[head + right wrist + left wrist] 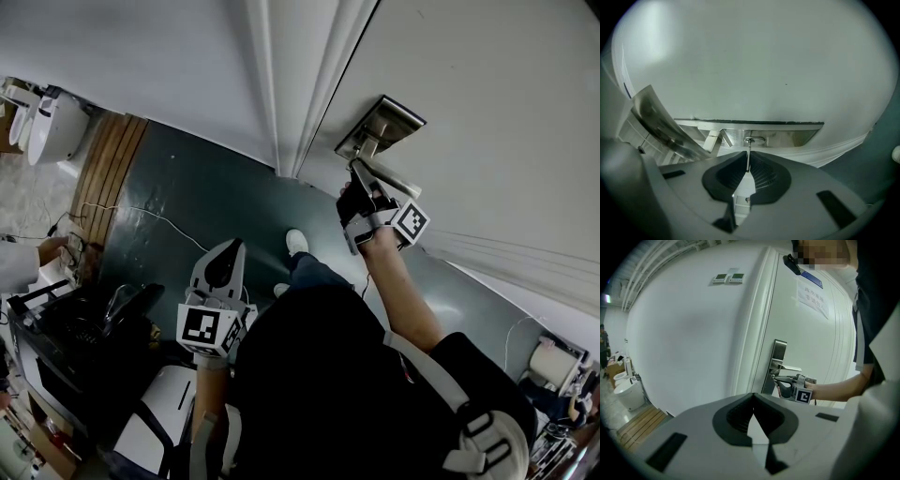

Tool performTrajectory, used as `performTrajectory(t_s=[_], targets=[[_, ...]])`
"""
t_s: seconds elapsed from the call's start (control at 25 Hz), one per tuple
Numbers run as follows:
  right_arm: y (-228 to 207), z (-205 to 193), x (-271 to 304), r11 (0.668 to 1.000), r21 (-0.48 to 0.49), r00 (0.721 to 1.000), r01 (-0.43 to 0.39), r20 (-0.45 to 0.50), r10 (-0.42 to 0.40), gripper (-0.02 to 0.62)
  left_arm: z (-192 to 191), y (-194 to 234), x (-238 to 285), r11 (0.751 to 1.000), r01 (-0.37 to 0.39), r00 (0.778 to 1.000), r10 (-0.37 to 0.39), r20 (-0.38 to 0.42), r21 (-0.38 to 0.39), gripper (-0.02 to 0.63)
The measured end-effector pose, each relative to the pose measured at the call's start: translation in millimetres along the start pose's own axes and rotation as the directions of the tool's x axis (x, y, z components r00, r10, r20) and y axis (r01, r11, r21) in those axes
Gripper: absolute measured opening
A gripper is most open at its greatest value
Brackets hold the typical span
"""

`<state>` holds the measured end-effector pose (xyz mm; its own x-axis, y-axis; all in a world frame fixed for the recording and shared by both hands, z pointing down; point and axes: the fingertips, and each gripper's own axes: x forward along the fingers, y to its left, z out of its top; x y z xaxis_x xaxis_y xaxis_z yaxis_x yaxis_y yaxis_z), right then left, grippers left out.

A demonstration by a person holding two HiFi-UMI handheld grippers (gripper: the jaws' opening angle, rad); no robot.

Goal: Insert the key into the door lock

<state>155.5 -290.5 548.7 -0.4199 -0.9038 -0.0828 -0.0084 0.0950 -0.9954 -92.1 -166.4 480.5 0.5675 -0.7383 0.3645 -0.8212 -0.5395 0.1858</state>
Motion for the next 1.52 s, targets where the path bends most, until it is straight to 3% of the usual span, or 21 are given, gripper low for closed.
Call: performTrajectory(t_s=[0.4,0.64,0.88,1.12,1.24,1.4,1.52], targets=[[1,11,-3,1.0,0.026,0.996,-0.002,0.091,0.0,0.035,1,-3,-5,1.0,0.013,1.0,-0.013,0.01,0.006,0.008],[2,1,-10,1.0,0.028,0.998,-0.006,0.06,0.004,0.091,-2,-9,-12,1.0,0.021,1.0,-0.021,0.016,0.008,0.008],[5,-20,-25,1.0,0.003,1.0,0.0,0.023,-0.001,0.091,-7,-14,-26,1.0,0.014,1.0,-0.014,0.028,0.008,0.008],[23,-49,-41,0.996,-0.09,0.999,0.009,-0.043,-0.012,0.066,-12,-20,-46,1.0,0.006,0.999,-0.006,0.053,0.003,0.008],[41,-66,-48,0.984,-0.181,0.995,-0.003,-0.095,-0.014,0.046,-12,-22,-56,1.0,-0.002,0.997,0.002,0.072,-0.003,0.008],[68,-86,-56,0.948,-0.317,0.989,-0.022,-0.146,-0.026,0.032,-9,-24,-71,1.0,-0.014,0.995,0.014,0.102,-0.004,0.008],[91,-103,-62,0.896,-0.441,0.98,-0.051,-0.195,-0.04,0.025,-7,-27,-82,1.0,-0.024,0.993,0.024,0.117,0.001,0.008]])
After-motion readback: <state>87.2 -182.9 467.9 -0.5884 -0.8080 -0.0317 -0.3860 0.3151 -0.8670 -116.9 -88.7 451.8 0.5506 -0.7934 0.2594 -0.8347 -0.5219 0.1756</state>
